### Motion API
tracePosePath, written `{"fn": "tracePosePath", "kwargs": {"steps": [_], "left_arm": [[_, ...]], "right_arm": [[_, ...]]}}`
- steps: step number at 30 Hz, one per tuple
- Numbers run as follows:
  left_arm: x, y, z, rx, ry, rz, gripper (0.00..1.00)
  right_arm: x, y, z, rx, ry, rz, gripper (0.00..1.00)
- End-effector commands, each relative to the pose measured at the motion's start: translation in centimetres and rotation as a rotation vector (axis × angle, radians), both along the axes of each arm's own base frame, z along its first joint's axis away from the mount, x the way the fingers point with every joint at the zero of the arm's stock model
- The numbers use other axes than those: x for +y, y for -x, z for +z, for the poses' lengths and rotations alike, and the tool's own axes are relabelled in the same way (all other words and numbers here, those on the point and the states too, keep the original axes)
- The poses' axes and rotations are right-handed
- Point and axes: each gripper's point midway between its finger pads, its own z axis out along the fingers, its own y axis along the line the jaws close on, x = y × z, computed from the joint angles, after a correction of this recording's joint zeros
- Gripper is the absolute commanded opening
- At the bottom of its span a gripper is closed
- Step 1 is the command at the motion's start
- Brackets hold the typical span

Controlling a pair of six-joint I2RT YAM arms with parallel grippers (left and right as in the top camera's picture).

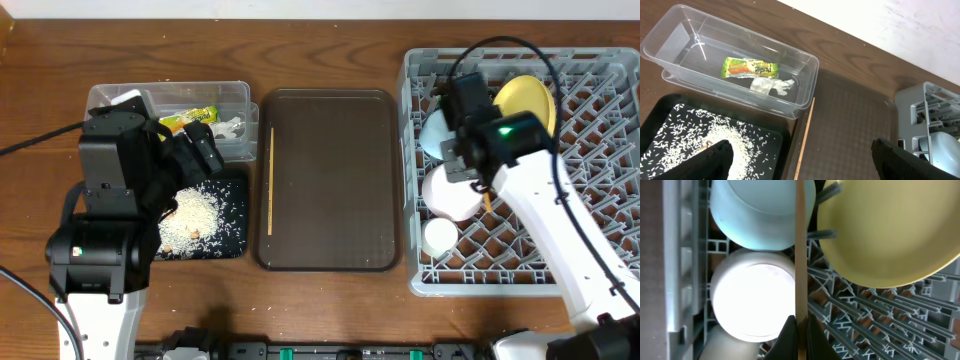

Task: Sort waste into correct bins and load items into the dishwasher rack
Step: 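Insert the chopstick upright into the rack and open the right gripper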

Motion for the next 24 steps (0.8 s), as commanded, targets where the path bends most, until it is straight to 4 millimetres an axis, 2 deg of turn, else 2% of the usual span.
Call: {"fn": "tracePosePath", "kwargs": {"steps": [1,12,20,24], "left_arm": [[0.2,-0.1,0.6,-0.014,-0.007,0.0,0.91],[0.2,-0.1,0.6,-0.015,-0.007,0.0,0.91],[0.2,-0.1,0.6,-0.014,-0.007,0.0,0.91],[0.2,-0.1,0.6,-0.014,-0.007,0.0,0.91]], "right_arm": [[-0.4,-0.1,-0.1,0.03,-0.058,0.057,0.01],[-4.4,-1.4,-0.3,0.005,-0.083,-0.013,0.01],[-5.0,-2.3,-2.2,-0.009,-0.084,-0.031,0.01],[-4.9,-3.0,-2.4,-0.036,-0.087,-0.031,0.01]]}}
